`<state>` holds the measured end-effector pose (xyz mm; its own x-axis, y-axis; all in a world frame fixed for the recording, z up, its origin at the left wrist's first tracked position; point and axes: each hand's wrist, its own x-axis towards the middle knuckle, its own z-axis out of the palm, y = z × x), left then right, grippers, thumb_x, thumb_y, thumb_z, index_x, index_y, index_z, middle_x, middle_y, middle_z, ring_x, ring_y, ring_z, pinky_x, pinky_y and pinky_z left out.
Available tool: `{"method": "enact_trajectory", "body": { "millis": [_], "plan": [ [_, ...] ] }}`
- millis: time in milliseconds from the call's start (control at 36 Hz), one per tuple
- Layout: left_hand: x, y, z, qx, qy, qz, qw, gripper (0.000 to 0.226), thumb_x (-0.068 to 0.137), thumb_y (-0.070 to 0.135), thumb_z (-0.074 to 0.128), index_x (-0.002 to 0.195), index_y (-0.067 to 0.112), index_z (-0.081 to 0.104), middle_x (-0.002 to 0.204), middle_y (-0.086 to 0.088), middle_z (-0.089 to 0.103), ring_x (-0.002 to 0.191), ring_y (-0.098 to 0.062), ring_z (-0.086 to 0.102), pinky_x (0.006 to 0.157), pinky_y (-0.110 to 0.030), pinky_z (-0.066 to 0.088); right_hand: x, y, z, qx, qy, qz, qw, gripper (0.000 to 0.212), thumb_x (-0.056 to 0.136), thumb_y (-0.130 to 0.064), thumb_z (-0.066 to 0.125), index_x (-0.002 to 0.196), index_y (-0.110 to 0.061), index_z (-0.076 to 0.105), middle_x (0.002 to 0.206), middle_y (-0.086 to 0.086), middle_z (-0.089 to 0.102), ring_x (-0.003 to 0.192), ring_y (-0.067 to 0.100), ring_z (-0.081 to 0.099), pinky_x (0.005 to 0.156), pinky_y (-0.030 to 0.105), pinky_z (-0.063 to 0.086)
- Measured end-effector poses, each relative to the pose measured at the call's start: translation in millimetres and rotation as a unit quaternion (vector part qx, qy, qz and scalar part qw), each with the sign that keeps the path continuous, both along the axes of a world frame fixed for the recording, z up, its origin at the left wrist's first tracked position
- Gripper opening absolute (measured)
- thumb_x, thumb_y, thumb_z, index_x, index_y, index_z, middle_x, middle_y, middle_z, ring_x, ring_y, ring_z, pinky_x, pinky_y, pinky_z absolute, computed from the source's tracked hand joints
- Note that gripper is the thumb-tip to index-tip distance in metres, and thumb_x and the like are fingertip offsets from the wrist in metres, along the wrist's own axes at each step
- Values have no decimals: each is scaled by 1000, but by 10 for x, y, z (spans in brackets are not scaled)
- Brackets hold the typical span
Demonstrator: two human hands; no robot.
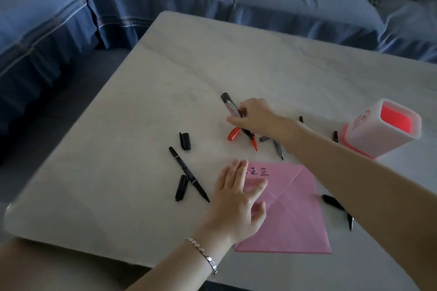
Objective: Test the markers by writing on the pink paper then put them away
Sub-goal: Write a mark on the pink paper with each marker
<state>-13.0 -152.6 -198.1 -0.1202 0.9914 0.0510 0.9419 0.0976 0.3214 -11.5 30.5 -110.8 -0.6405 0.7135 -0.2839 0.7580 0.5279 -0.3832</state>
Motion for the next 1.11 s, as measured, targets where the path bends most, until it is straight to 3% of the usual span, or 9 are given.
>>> {"method": "enact_trajectory", "body": {
  "millis": [139, 222, 333, 528, 639, 750, 833, 972, 1111],
  "plan": [
    [-5, 0, 17, 3, -8, 0, 1000, 45, 77, 42, 43, 117, 31, 60, 135, -22, 48, 128, -34, 44, 103, -55, 30, -197, -144, -92, 28, -19, 43, 999, 40, 83, -52, 54, 92, -15, 66, 73, 1, 64, 71, 20, 58, 48, 24, 35],
    [-4, -2, 14, 11, -10, 0, 1000, 44, 77, 42, 44, 116, 31, 61, 134, -22, 48, 127, -34, 44, 106, -51, 31, -156, -110, -125, 36, 9, 10, 999, 45, 85, -56, 48, 88, -14, 65, 77, 1, 61, 76, 21, 57, 57, 27, 38],
    [-2, 3, 13, 16, -9, 3, 1000, 44, 77, 42, 44, 116, 32, 61, 134, -22, 49, 127, -34, 45, 107, -49, 31, 63, 14, -88, 37, 45, -55, 997, 29, 88, -40, 50, 86, -14, 62, 85, 3, 61, 73, 23, 57, 64, 32, 47],
    [4, 9, 52, 2, -27, -1, 1000, 44, 77, 41, 44, 116, 29, 61, 134, -24, 49, 127, -36, 43, 105, -42, 21, 319, 135, -180, 19, -58, -82, 995, 39, 83, -47, 57, 82, -9, 70, 80, 5, 70, 76, 22, 66, 56, 26, 46],
    [9, 6, 87, -2, -32, -1, 999, 43, 77, 40, 44, 114, 29, 62, 133, -24, 50, 126, -36, 45, 105, -41, 22, 279, 128, -260, 24, -80, -86, 993, 40, 77, -50, 62, 65, -13, 54, 65, 1, 52, 68, 22, 54, 46, 24, 31],
    [12, 5, 101, -9, -36, -2, 999, 42, 76, 39, 45, 114, 29, 61, 133, -23, 50, 127, -35, 45, 105, -42, 22, 233, 101, -271, 8, -72, -102, 992, 38, 77, -40, 63, 56, -15, 42, 59, 0, 44, 58, 20, 48, 45, 23, 28],
    [12, 2, 107, -13, -41, -2, 999, 41, 77, 39, 45, 114, 29, 60, 133, -24, 49, 127, -35, 44, 105, -42, 22, 267, 135, -209, -30, -15, -136, 990, 29, 76, -35, 64, 63, -10, 54, 57, 1, 47, 60, 23, 51, 45, 23, 32],
    [6, -1, 109, -25, -33, -3, 999, 42, 78, 40, 44, 116, 30, 59, 134, -24, 48, 128, -35, 44, 105, -41, 22, 618, 25, -7, -61, 190, -250, 947, 25, 80, -27, 61, 63, -10, 63, 41, -3, 40, 38, 11, 38, 27, 14, 26],
    [15, 4, 98, -24, -9, -9, 1000, 43, 79, 42, 40, 116, 31, 59, 133, -22, 50, 127, -35, 45, 111, -45, 29, 1172, -396, 1, -73, 319, -344, 880, 15, 78, -12, 59, 63, -16, 58, 39, -12, 46, 38, 2, 37, 39, 12, 28]
  ]
}}
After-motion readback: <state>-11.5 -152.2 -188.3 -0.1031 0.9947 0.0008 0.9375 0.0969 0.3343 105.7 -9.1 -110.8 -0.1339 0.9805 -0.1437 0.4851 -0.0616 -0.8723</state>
